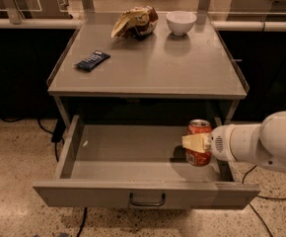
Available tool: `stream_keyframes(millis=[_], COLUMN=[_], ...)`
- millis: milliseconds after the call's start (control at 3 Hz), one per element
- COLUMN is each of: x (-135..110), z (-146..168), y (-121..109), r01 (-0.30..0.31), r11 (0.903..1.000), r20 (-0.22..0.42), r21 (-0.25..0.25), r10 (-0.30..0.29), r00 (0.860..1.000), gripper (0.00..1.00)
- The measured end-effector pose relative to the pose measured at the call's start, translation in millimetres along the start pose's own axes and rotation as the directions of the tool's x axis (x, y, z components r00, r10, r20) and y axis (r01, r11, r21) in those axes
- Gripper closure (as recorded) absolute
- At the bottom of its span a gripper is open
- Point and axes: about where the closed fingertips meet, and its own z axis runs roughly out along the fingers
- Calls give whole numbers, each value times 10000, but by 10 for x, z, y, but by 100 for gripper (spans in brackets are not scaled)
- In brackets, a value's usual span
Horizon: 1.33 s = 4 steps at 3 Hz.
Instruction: Place coke can into top drawer
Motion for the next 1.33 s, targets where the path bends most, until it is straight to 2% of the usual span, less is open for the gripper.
stream_keyframes(millis=[333, 667, 1333], x=[186, 102, 8], z=[206, 263, 816], y=[64, 55, -63], r01=[-211, -220, -723], r11=[9991, 9992, 9967], r20=[-501, -591, -1215], r21=[-362, -336, -370], r10=[192, 199, 673], r00=[9986, 9981, 9903], gripper=[100, 100, 100])
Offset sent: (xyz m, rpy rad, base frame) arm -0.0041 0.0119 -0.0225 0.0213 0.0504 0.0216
